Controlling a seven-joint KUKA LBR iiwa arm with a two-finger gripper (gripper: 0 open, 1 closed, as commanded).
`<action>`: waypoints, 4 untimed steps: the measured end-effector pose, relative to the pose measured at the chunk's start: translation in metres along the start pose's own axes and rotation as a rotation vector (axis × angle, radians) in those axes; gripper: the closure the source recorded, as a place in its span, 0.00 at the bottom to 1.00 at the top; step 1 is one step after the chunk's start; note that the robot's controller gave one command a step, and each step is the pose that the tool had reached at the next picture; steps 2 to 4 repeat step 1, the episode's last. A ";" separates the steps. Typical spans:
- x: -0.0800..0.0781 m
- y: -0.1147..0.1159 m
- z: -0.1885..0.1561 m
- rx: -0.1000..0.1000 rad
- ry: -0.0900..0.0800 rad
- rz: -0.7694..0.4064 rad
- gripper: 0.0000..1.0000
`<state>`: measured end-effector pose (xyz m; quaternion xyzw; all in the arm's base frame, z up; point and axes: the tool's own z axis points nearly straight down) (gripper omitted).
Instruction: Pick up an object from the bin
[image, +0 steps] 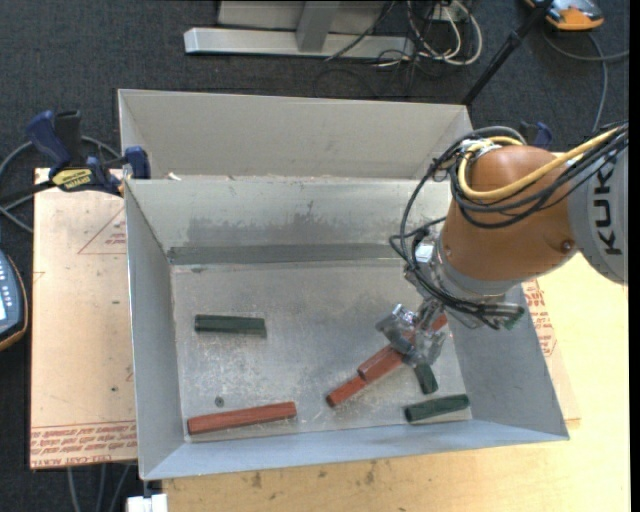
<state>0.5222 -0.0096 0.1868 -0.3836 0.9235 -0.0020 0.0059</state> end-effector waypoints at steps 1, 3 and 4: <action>-0.040 -0.006 -0.079 -0.005 0.000 -0.543 1.00; -0.040 -0.006 -0.079 -0.005 0.000 -0.543 1.00; -0.040 -0.006 -0.079 -0.005 0.000 -0.543 1.00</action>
Offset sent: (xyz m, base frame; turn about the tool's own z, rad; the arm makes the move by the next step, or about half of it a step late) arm 0.0296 0.0224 0.0775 -0.5451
